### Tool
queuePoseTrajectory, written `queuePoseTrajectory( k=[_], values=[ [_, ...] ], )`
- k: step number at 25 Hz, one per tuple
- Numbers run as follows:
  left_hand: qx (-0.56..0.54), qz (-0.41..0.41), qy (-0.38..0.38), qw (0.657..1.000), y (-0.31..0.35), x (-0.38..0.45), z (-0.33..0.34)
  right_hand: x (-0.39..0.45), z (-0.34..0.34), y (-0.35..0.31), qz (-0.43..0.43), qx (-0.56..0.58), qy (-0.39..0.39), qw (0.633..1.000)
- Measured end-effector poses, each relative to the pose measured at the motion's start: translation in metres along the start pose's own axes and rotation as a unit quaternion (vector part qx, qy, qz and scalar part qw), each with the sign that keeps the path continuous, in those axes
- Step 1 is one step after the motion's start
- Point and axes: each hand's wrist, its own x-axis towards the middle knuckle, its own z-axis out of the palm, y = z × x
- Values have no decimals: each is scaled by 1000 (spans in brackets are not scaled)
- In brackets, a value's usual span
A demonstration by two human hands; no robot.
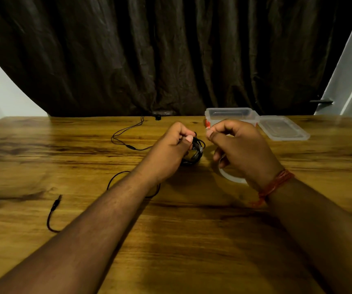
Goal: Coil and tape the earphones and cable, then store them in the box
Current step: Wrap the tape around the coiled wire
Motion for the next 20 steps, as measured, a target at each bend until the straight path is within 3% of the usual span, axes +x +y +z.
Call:
queuePoseTrajectory(
  k=[4, 9, 15, 20],
  values=[
    [65, 32, -12, 997, 0, -3, -2, 0, -4, -1, 42, 50, -37, 997],
    [9, 14, -1, 1000, -3, 1, -2, 3, -9, -3, 63, 34, -114, 991],
    [-33, 2, -13, 999, 5, -3, 2, 1, -7, -1, -63, -183, -56, 980],
    [-42, 36, -53, 997, 9, -7, 3, 0, -4, 2, -109, -227, -58, 966]
  ],
)
